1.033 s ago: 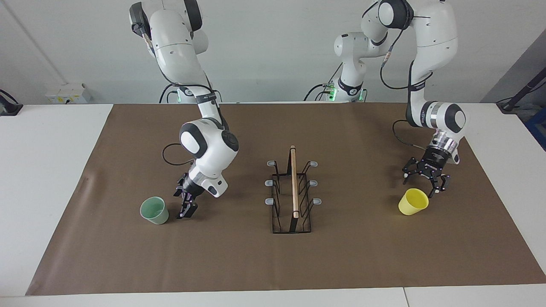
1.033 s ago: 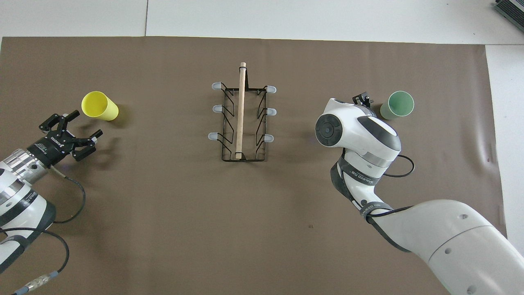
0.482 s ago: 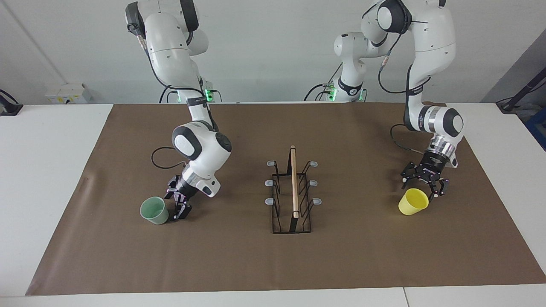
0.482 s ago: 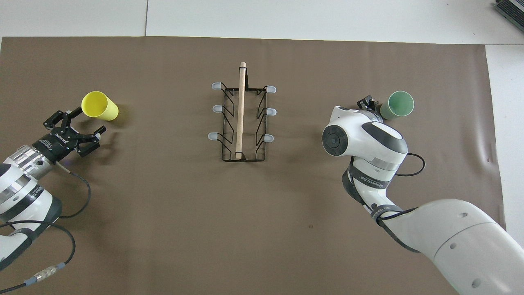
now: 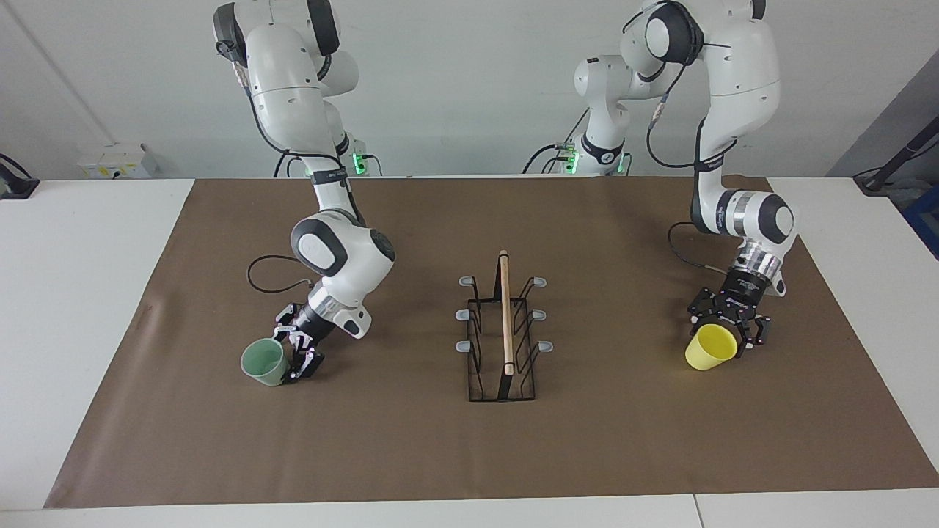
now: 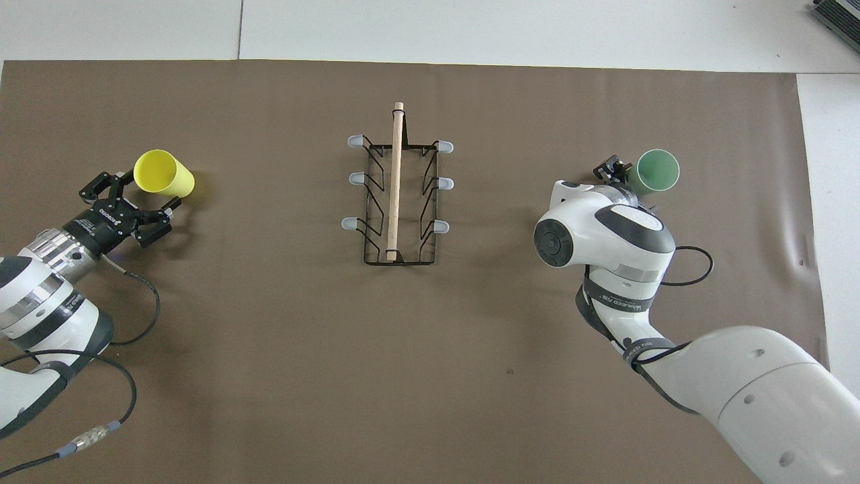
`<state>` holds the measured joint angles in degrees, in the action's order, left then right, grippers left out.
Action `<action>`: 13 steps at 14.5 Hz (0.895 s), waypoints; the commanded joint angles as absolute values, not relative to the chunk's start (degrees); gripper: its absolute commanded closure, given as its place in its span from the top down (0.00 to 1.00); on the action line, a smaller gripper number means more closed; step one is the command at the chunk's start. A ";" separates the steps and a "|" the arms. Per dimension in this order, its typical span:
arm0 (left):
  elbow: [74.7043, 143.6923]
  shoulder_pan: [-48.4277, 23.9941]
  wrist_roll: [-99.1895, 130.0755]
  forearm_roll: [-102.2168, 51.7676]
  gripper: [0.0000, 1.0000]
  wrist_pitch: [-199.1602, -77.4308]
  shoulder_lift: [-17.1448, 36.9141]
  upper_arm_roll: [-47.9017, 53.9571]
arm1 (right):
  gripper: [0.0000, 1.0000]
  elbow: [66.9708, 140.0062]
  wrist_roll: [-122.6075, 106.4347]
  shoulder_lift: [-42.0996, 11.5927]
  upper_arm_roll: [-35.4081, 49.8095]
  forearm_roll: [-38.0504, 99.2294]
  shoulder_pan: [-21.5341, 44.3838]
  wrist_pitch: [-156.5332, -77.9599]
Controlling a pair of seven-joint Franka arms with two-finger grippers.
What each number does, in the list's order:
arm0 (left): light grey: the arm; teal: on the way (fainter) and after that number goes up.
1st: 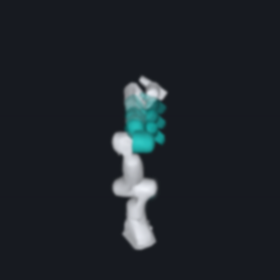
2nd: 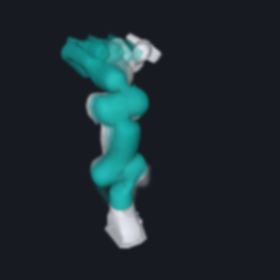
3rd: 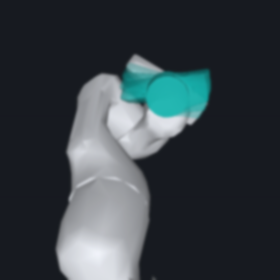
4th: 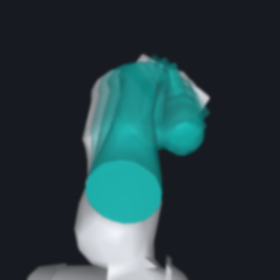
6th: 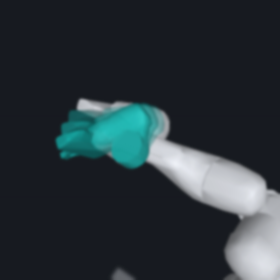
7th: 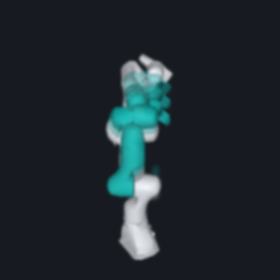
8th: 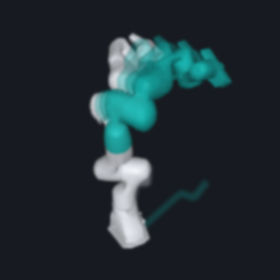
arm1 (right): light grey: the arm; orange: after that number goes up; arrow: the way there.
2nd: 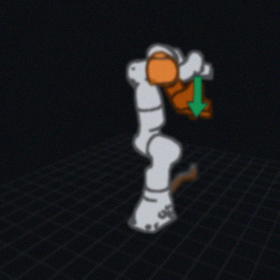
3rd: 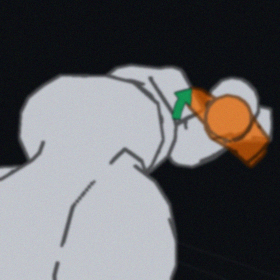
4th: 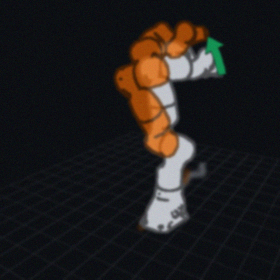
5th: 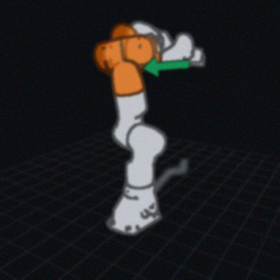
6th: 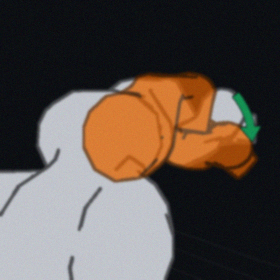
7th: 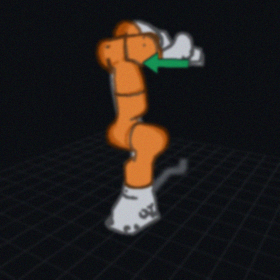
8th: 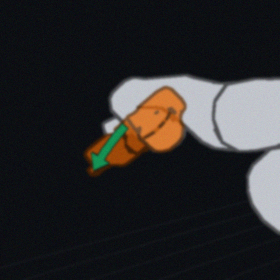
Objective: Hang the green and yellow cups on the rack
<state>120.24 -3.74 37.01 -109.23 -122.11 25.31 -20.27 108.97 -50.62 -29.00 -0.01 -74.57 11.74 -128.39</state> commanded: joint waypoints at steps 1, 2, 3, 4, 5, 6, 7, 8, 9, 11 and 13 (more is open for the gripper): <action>119.36 -5.71 36.04 -112.32 1.00 -123.83 26.45 -20.65 | 1.00 111.09 -48.96 -27.69 0.44 -78.48 10.64 -130.16; 119.36 -6.50 36.04 -112.67 1.00 -124.45 26.54 -20.65 | 1.00 111.18 -48.87 -27.69 0.44 -79.18 10.11 -130.25; 119.36 -6.94 36.04 -112.76 1.00 -124.89 26.98 -20.65 | 1.00 111.18 -48.61 -27.69 0.44 -79.62 9.85 -130.43; 119.36 -7.03 35.95 -113.11 1.00 -124.89 27.07 -20.65 | 1.00 111.27 -48.34 -27.69 0.44 -79.80 9.50 -130.78; 119.27 -7.03 35.95 -113.46 1.00 -124.98 27.07 -20.65 | 1.00 111.70 -47.90 -27.69 0.35 -80.67 9.06 -131.91; 119.18 -7.12 35.95 -113.47 1.00 -125.07 27.16 -20.65 | 1.00 112.14 -46.60 -27.69 0.35 -82.86 8.10 -132.71; 119.18 -7.12 35.95 -113.47 1.00 -125.07 27.16 -20.65 | 1.00 112.76 -44.67 -27.69 0.44 -85.84 7.13 -133.06; 119.18 -7.21 35.95 -113.47 1.00 -125.16 27.16 -20.65 | 1.00 113.02 -43.60 -27.86 0.44 -88.13 6.86 -133.07; 119.18 -7.38 35.86 -113.55 1.00 -125.33 27.25 -20.65 | 0.96 113.11 -43.42 -28.21 0.44 -89.20 6.59 -133.15; 119.18 -7.56 35.69 -113.64 0.94 -125.77 27.25 -20.65 | 0.00 113.38 -43.51 -28.30 0.44 -92.09 6.59 -133.33; 119.09 -7.56 34.72 -114.95 0.78 -126.12 27.16 -20.65 | 0.00 113.38 -43.68 -28.30 0.44 -93.07 6.42 -133.42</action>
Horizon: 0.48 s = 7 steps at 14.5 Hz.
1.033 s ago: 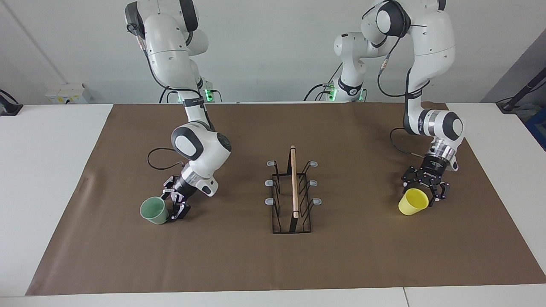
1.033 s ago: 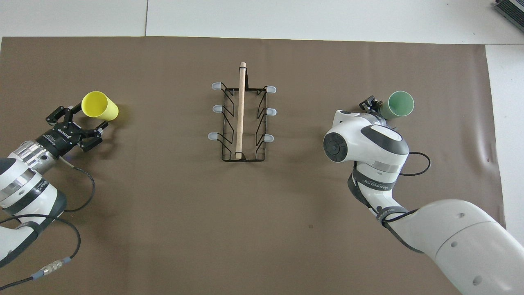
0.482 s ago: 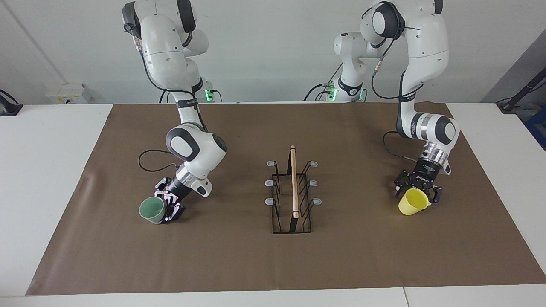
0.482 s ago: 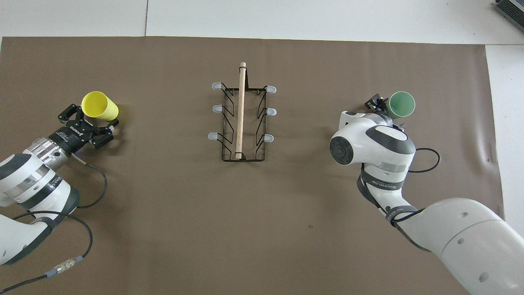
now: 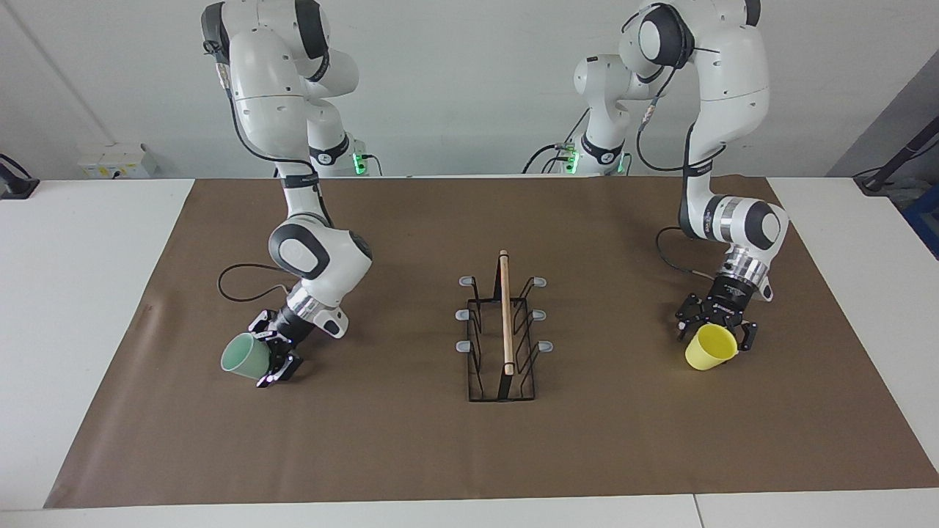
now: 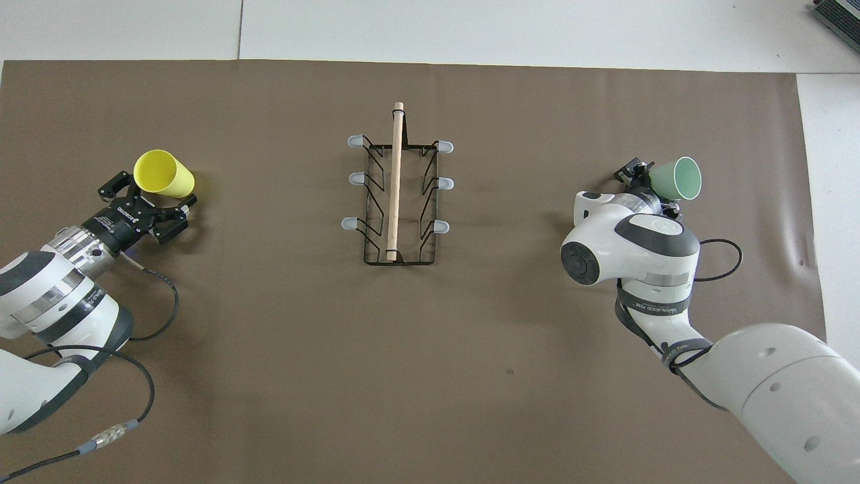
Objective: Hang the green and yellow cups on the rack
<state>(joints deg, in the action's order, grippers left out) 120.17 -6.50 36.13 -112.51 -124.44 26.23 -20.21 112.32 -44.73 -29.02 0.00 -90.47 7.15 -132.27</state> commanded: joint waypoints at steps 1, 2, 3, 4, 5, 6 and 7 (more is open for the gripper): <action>119.00 -7.65 34.63 -115.40 0.72 -126.21 27.25 -20.65 | 0.00 113.29 -44.29 -28.30 0.44 -93.34 6.42 -133.68; 118.66 -7.91 34.72 -115.75 0.63 -126.30 27.16 -20.57 | 0.00 113.03 -45.60 -28.30 0.44 -94.21 6.42 -133.86; 118.48 -7.82 34.72 -115.75 0.48 -126.30 27.16 -20.57 | 0.00 112.94 -47.27 -28.30 0.44 -94.39 6.33 -133.94; 118.48 -7.82 34.54 -115.75 0.00 -126.30 27.16 -20.57 | 0.00 112.85 -47.81 -28.30 0.44 -94.39 6.15 -134.12; 118.48 -7.82 32.80 -115.49 0.00 -126.12 27.16 -20.65 | 0.00 112.76 -47.81 -28.30 0.44 -94.39 5.98 -134.12; 118.39 -7.74 30.87 -115.31 0.00 -126.12 27.16 -20.65 | 0.00 112.59 -48.07 -28.30 0.44 -94.39 5.98 -133.86; 117.26 -7.56 30.15 -114.88 0.00 -125.95 27.16 -20.65 | 0.00 112.07 -49.12 -28.13 0.44 -93.87 6.06 -133.42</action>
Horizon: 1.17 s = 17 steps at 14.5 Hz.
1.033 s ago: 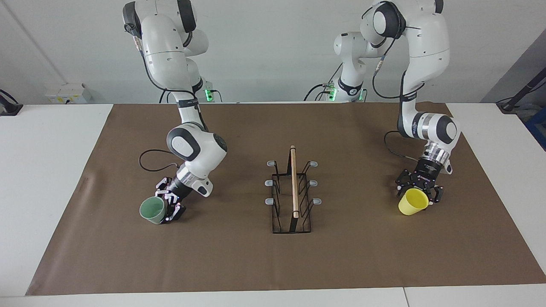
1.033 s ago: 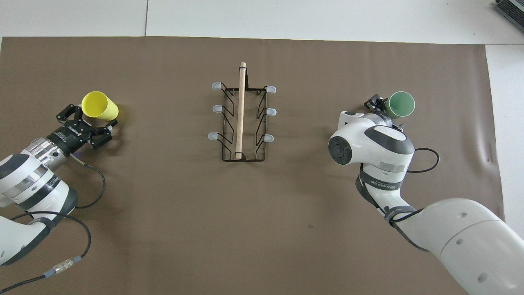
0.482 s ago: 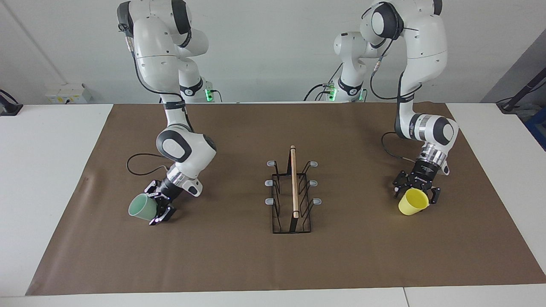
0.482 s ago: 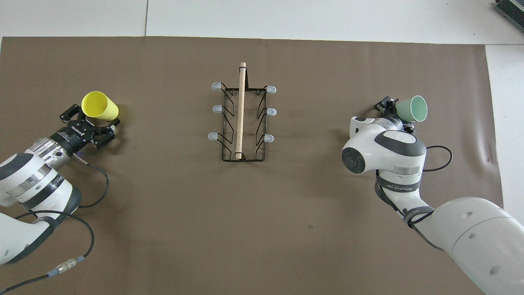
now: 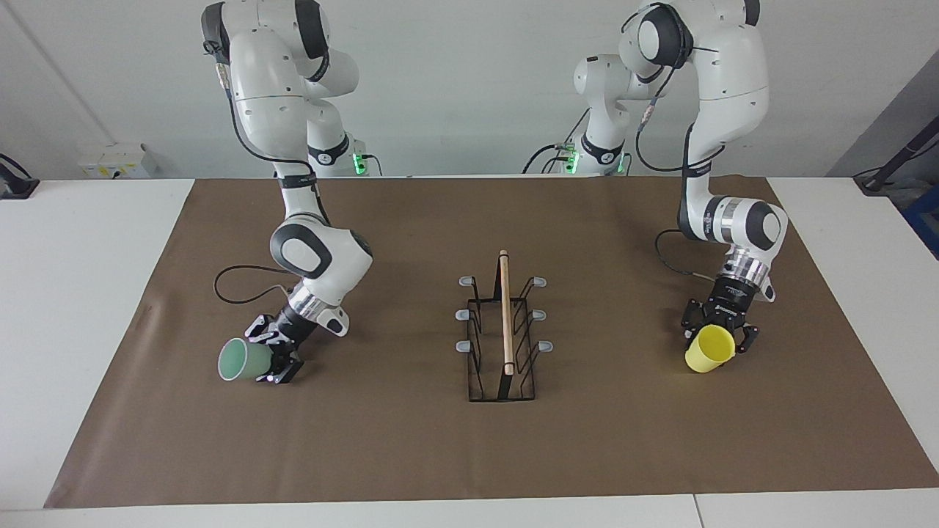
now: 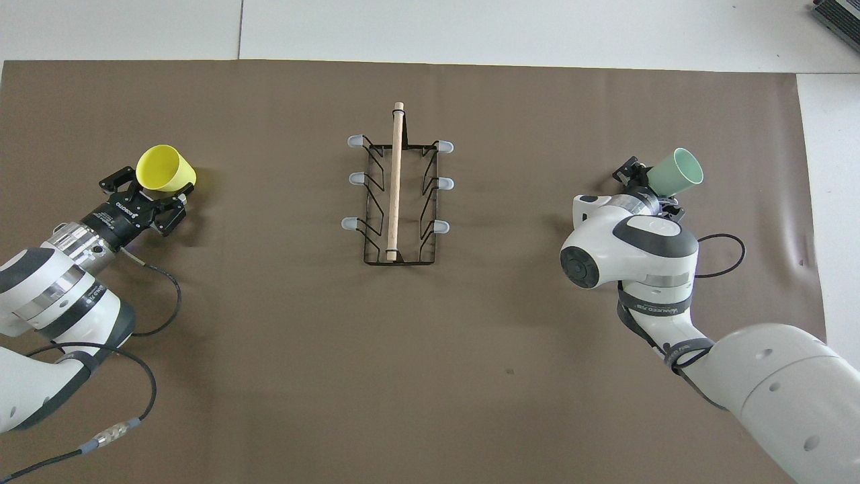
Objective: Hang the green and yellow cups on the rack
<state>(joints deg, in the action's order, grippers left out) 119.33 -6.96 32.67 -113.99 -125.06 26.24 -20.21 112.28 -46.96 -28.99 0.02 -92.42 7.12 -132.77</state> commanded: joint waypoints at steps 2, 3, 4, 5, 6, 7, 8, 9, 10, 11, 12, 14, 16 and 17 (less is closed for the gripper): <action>116.02 -7.82 29.27 -112.17 0.00 -126.56 26.98 -20.92 | 0.00 111.45 -51.58 -26.90 0.88 -90.47 4.84 -134.21; 114.71 -7.82 28.57 -108.84 0.00 -127.43 26.81 -21.00 | 0.00 111.62 -52.98 -25.42 1.31 -85.83 4.66 -135.17; 113.48 -7.91 27.96 -106.02 0.00 -129.27 26.46 -20.83 | 0.00 111.62 -55.26 -24.18 1.32 -81.17 5.18 -135.44; 112.07 -8.35 27.86 -103.56 0.00 -130.68 26.28 -20.83 | 0.00 111.62 -56.94 -23.21 2.10 -76.08 5.27 -135.44; 110.93 -9.65 27.60 -100.84 0.00 -131.39 26.11 -20.92 | 0.00 111.62 -57.65 -22.42 2.72 -71.15 5.27 -135.18; 109.79 -10.02 27.42 -97.68 0.00 -131.48 26.02 -21.00 | 0.00 111.62 -57.83 -21.63 2.90 -67.71 5.36 -135.00; 108.64 -9.85 27.42 -95.21 0.00 -131.05 26.02 -21.01 | 0.00 111.53 -57.92 -20.93 2.99 -64.37 5.36 -134.83; 107.24 -10.02 27.51 -92.40 0.00 -131.39 26.02 -21.09 | 0.00 111.53 -57.92 -20.13 3.86 -60.68 5.36 -134.39; 105.66 -10.28 28.12 -88.54 0.00 -131.57 26.02 -21.09 | 0.00 111.27 -57.92 -19.43 4.91 -57.08 5.36 -133.34; 105.12 -10.37 28.12 -86.33 0.00 -131.57 26.02 -21.09 | 0.00 110.23 -57.92 -19.08 5.88 -53.13 5.36 -131.59; 104.94 -10.46 28.21 -84.66 0.00 -131.40 25.93 -21.27 | 0.00 108.47 -57.92 -18.99 7.98 -48.21 5.36 -129.22; 102.76 -11.42 28.91 -75.81 0.00 -131.49 25.40 -21.27 | 0.00 103.04 -57.31 -19.42 10.28 -37.75 5.62 -123.25; 100.82 -12.21 31.45 -67.63 0.00 -131.31 25.23 -21.36 | 0.00 97.49 -57.39 -20.21 10.28 -29.83 6.15 -118.23; 100.11 -12.48 32.60 -63.93 0.00 -131.22 25.05 -21.36 | 0.00 96.77 -57.39 -20.21 10.20 -25.79 5.98 -117.87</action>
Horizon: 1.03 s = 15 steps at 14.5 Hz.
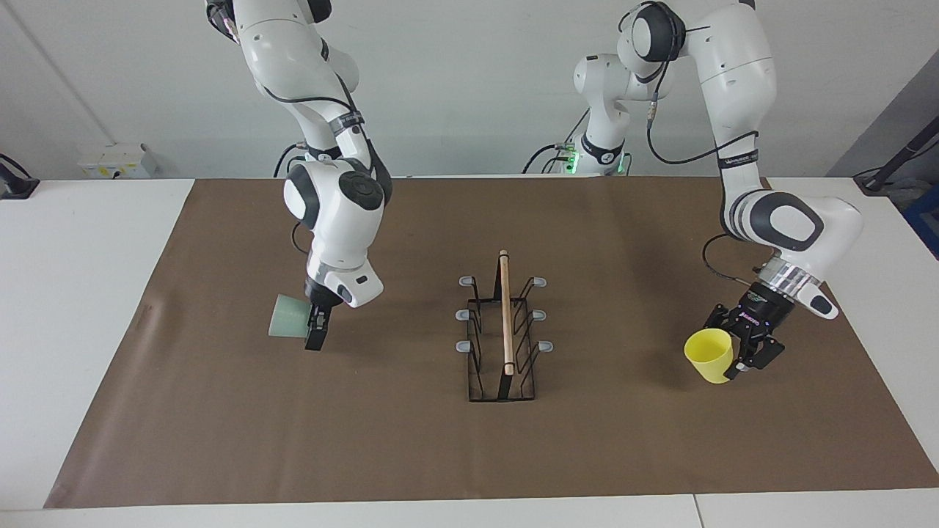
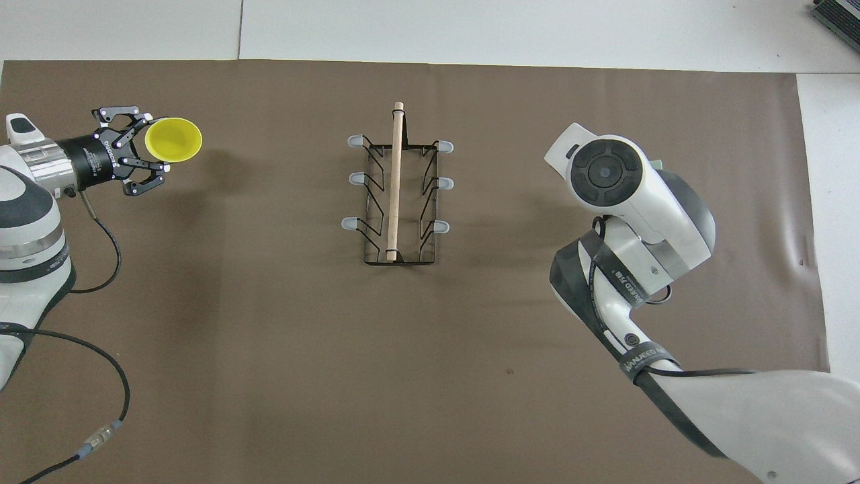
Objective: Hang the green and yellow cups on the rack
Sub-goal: 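Lift the green cup with the right gripper toward the rack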
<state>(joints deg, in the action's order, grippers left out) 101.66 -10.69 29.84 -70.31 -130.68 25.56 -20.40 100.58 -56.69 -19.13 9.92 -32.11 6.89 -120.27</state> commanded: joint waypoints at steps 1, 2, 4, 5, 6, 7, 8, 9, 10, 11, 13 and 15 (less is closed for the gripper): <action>99.24 -13.09 33.48 -59.29 0.00 -130.70 25.05 -21.36 | 0.00 96.42 -57.39 -20.21 10.28 -20.79 5.37 -117.95; 98.27 -13.62 34.36 -54.63 0.00 -130.43 24.61 -21.36 | 0.00 96.24 -57.48 -20.04 10.20 -14.30 4.49 -117.95; 97.74 -14.06 35.59 -48.89 0.00 -130.17 23.30 -21.36 | 0.00 95.89 -57.48 -19.52 10.20 -1.82 2.73 -117.95; 97.82 -14.67 35.86 -45.91 0.00 -130.17 22.51 -21.44 | 0.00 95.89 -57.48 -19.08 10.20 4.33 2.38 -118.04; 97.82 -15.03 36.99 -42.66 0.00 -130.25 21.89 -21.45 | 0.00 95.89 -57.39 -18.64 10.20 10.05 1.94 -118.30; 97.74 -15.03 38.05 -38.80 0.00 -130.60 21.19 -21.45 | 0.00 95.89 -57.48 -18.46 10.20 16.02 1.59 -118.47; 97.73 -15.29 38.58 -35.02 0.00 -130.69 20.31 -21.45 | 0.00 95.89 -57.48 -18.20 10.20 21.13 1.23 -118.65; 97.82 -15.82 39.11 -31.59 0.00 -130.69 19.35 -21.45 | 0.00 95.89 -57.65 -17.58 10.20 24.31 1.14 -118.91; 97.82 -15.91 39.63 -28.07 0.00 -130.61 18.47 -21.45 | 0.00 95.89 -57.83 -17.32 10.20 25.48 1.14 -118.92; 97.82 -16.60 40.33 -24.21 0.00 -130.43 17.67 -21.45 | 0.00 95.98 -57.92 -17.23 10.28 26.36 1.06 -118.83; 97.82 -17.40 43.84 -15.51 0.00 -130.34 16.44 -21.36 | 0.00 95.98 -61.41 -16.88 10.20 35.89 0.88 -119.26; 97.91 -18.89 47.71 -9.08 0.00 -130.17 15.03 -21.36 | 0.00 96.85 -68.96 -16.35 10.11 45.83 -1.65 -119.18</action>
<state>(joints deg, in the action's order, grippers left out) 97.27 -16.77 43.85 -14.95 -130.63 16.86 -20.46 95.40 -62.11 -17.55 9.56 37.68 1.61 -119.16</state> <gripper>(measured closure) 0.322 0.441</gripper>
